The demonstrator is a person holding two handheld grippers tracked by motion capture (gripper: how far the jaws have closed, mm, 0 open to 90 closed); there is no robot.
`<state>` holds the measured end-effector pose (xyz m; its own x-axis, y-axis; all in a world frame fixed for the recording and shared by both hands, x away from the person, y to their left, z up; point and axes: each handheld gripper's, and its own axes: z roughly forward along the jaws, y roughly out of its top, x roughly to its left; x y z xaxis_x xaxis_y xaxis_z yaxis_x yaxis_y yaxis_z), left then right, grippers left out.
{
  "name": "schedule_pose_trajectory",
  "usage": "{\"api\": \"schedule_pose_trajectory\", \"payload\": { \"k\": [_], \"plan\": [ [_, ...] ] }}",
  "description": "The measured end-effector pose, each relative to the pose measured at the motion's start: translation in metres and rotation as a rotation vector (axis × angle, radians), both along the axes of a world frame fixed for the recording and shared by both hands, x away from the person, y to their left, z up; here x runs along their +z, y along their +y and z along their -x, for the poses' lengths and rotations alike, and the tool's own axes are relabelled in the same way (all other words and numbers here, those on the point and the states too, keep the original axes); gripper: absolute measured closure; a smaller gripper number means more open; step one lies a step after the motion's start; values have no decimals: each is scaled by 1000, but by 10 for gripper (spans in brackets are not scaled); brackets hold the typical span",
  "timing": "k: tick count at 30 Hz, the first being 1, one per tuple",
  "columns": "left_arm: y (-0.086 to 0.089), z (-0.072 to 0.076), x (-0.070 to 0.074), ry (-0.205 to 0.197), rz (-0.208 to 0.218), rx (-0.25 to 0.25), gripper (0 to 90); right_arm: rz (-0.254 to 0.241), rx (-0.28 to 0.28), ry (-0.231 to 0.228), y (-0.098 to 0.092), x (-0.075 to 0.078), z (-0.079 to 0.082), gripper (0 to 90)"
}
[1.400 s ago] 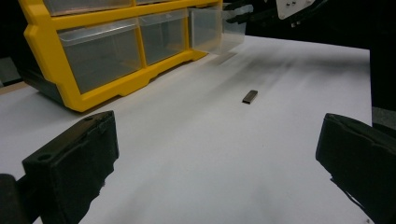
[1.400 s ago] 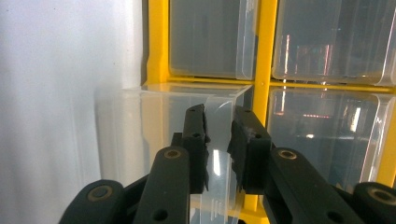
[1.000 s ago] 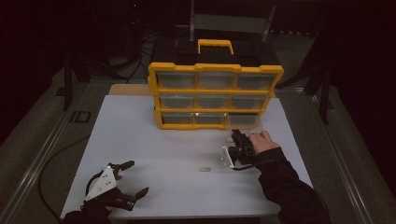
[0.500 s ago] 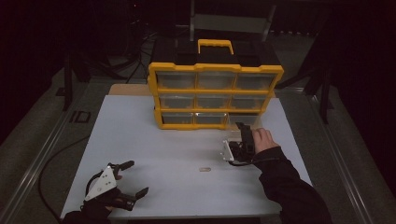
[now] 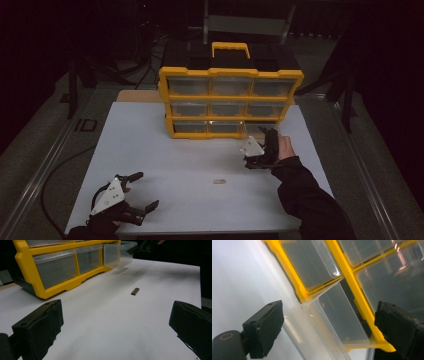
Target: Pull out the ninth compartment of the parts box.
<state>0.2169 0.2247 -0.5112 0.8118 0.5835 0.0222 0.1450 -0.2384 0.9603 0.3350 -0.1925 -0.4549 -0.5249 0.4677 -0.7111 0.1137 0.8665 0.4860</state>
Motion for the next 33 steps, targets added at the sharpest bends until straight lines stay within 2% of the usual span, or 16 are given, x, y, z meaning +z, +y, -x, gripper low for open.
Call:
{"api": "schedule_pose_trajectory", "payload": {
  "k": [2, 4, 19, 24, 28, 29, 33],
  "plan": [
    [0, 0, 0, 1, -1, -2, 0, -93, -23, 31, -3, 3, -2, 80],
    [0, 0, 0, 0, -2, -1, 0, -164, -20, 64, -6, 5, -3, 80],
    [0, 0, 0, 1, -2, -2, 0, -537, 10, 137, -26, 6, 8, 80],
    [0, 0, 0, 0, 1, 0, 0, -598, 28, 146, -31, 5, 14, 80],
    [0, 0, 0, 0, -1, -3, 0, -618, 14, 128, -32, 2, 19, 81],
    [0, 0, 0, 1, 0, -3, 0, -641, 16, 135, -34, 2, 20, 80],
    [0, 0, 0, 1, 4, -3, 0, -657, 18, 130, -36, 0, 26, 80]
  ]
}}
